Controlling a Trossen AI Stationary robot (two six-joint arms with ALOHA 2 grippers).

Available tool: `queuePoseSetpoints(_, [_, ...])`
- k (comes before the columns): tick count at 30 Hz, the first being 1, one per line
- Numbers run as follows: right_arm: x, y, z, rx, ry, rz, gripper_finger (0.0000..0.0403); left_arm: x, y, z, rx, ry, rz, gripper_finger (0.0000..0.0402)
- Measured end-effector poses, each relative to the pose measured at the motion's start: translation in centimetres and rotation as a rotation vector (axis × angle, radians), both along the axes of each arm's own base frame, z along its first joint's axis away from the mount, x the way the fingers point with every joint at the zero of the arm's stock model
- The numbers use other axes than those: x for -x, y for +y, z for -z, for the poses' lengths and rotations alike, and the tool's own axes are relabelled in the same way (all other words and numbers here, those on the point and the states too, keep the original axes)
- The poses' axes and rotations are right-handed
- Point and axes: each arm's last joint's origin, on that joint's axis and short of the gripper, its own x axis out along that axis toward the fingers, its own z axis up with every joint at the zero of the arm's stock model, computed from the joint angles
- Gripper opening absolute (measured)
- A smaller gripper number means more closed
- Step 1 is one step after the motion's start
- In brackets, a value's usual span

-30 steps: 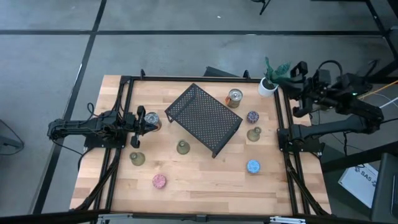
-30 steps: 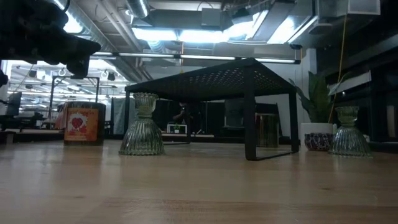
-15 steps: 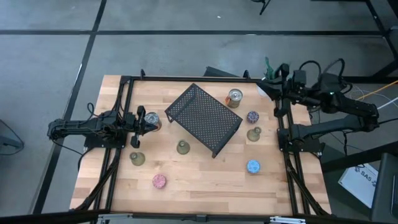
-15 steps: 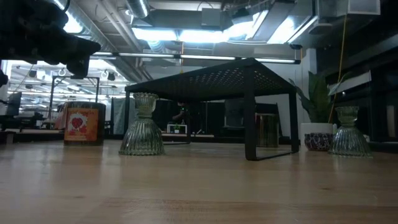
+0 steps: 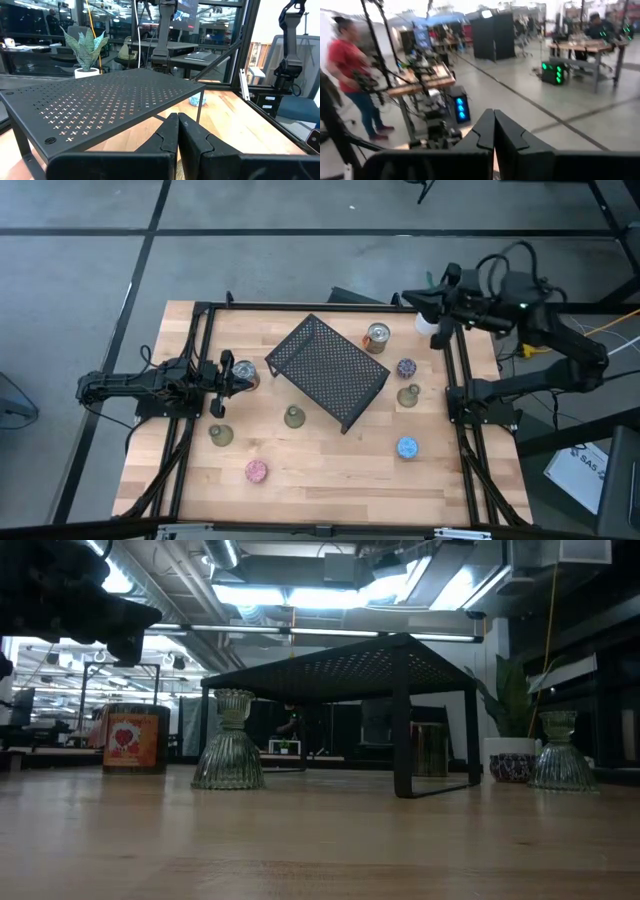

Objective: Pick & Place candle stick holders
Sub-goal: Put the left brown scented candle on the shelf

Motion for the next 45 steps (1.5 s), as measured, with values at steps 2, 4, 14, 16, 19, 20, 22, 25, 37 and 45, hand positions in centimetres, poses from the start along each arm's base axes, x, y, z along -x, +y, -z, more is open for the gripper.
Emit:
queuePoseSetpoints(2, [-0.6, -0.4, 0.0, -0.003, 0.038, 0.017, 0.0005, 0.0, 0.0, 0.0, 0.0, 0.0, 0.0, 0.0001])
queuePoseSetpoints(4, [-1.1, -0.8, 0.2, -0.009, 0.073, 0.034, 0.0005, 0.0, 0.0, 0.0, 0.0, 0.0, 0.0, 0.0001])
queuePoseSetpoints(14, [-2.6, -3.0, 1.7, -0.039, 0.198, 0.128, 0.0005, 0.0, 0.0, 0.0, 0.0, 0.0, 0.0, 0.0001])
queuePoseSetpoints(16, [-2.8, -3.6, 2.0, -0.042, 0.221, 0.149, 0.0005, 0.0, 0.0, 0.0, 0.0, 0.0, 0.0, 0.0001])
queuePoseSetpoints(19, [-3.1, -4.3, 2.6, -0.045, 0.265, 0.178, 0.0005, 0.0, 0.0, 0.0, 0.0, 0.0, 0.0, 0.0001])
queuePoseSetpoints(20, [-3.2, -4.6, 2.8, -0.05, 0.28, 0.187, 0.0005, 0.0, 0.0, 0.0, 0.0, 0.0, 0.0, 0.0001])
queuePoseSetpoints(22, [-3.3, -5.0, 3.1, -0.056, 0.306, 0.201, 0.0005, 0.0, 0.0, 0.0, 0.0, 0.0, 0.0, 0.0001])
queuePoseSetpoints(25, [-3.4, -5.4, 3.6, -0.07, 0.351, 0.215, 0.0005, 0.0, 0.0, 0.0, 0.0, 0.0, 0.0, 0.0001])
queuePoseSetpoints(37, [-2.8, -6.5, 5.5, -0.126, 0.54, 0.267, 0.0005, 0.0, 0.0, 0.0, 0.0, 0.0, 0.0, 0.0001])
queuePoseSetpoints(45, [-2.8, -7.3, 6.5, -0.154, 0.627, 0.289, 0.0031, 0.0, 0.0, 0.0, 0.0, 0.0, 0.0, 0.0001])
